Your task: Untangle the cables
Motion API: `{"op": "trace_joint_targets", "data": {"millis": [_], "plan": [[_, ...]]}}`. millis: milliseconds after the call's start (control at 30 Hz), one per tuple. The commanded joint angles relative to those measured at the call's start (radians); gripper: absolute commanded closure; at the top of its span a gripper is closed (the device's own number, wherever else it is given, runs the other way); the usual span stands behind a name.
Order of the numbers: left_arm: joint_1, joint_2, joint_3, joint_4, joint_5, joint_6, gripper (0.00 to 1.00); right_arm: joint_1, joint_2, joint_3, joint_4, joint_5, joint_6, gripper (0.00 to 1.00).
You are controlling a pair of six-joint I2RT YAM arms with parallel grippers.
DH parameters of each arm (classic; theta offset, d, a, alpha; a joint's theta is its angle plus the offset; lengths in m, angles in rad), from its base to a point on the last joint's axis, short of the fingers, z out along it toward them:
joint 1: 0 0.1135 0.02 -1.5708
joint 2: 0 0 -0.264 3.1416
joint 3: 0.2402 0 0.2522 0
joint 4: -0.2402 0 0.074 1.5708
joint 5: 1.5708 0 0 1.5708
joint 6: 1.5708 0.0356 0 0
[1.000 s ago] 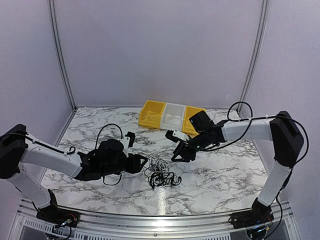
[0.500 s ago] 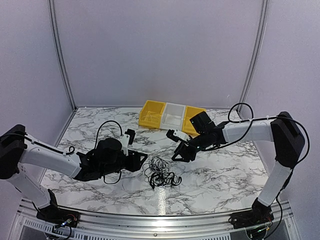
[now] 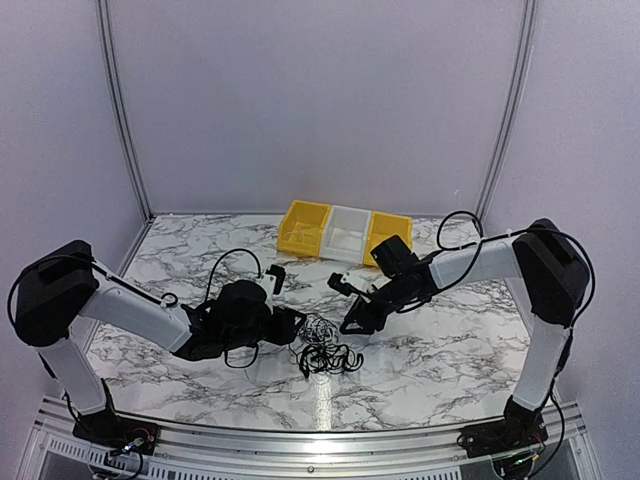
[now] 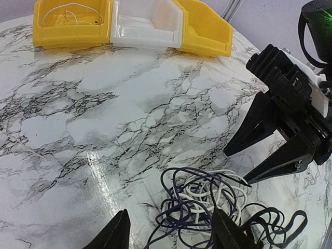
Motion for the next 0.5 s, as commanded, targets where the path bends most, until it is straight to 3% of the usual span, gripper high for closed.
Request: {"op": "trace_joint_targets", "data": {"millis": [0,367,467], "plan": [[0.006,0.013,0.026,0.045,0.018,-0.021,0.45,0.007,0.01,0.039,0.013,-0.065,0.011,0.59],[0.006,-0.004,0.018,0.063,0.062,-0.018,0.45,0.008,0.052,0.066,0.005,-0.078,0.013,0.75],[0.006,0.004,0.032,0.066,0.075,-0.022,0.45,0.008,0.033,0.063,0.01,-0.101,0.004,0.94]]}}
